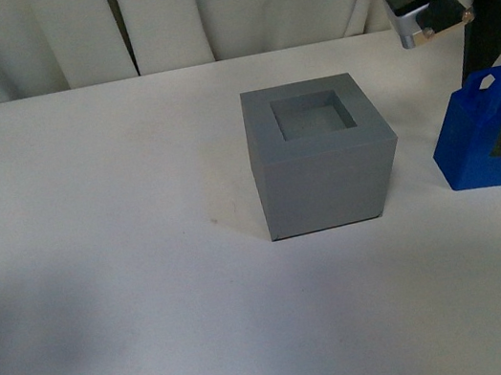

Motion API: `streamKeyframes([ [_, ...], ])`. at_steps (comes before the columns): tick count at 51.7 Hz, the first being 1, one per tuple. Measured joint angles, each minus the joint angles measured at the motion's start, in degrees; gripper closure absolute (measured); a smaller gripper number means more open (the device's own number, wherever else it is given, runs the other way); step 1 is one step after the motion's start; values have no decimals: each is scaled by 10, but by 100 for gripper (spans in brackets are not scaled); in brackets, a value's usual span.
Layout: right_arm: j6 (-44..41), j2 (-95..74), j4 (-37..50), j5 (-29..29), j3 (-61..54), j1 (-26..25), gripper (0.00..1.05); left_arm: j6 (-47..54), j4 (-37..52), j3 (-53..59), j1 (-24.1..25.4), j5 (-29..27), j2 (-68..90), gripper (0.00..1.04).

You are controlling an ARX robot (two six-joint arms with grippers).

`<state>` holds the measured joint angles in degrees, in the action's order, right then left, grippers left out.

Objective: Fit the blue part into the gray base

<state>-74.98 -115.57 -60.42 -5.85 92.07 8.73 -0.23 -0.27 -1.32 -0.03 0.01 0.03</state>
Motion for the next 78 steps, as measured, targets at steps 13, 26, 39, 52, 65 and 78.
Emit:
streamKeyframes([
  [13, -2, -12, 18, 9, -9, 1, 7, 0, 0, 0, 0, 0, 0, 6],
  [26, 0, -12, 32, 9, -15, 0, 28, 0, 0, 0, 0, 0, 0, 6],
  [39, 6, -10, 21, -4, -12, -5, 58, 0, 0, 0, 0, 0, 0, 6],
  [52, 18, 14, -35, -39, 64, -2, 58, 0, 0, 0, 0, 0, 0, 6],
  [65, 35, 20, -73, -75, 146, 32, 58, 0, 0, 0, 0, 0, 0, 6],
  [78, 52, -8, -80, -87, 203, 80, 58, 0, 0, 0, 0, 0, 0, 6],
])
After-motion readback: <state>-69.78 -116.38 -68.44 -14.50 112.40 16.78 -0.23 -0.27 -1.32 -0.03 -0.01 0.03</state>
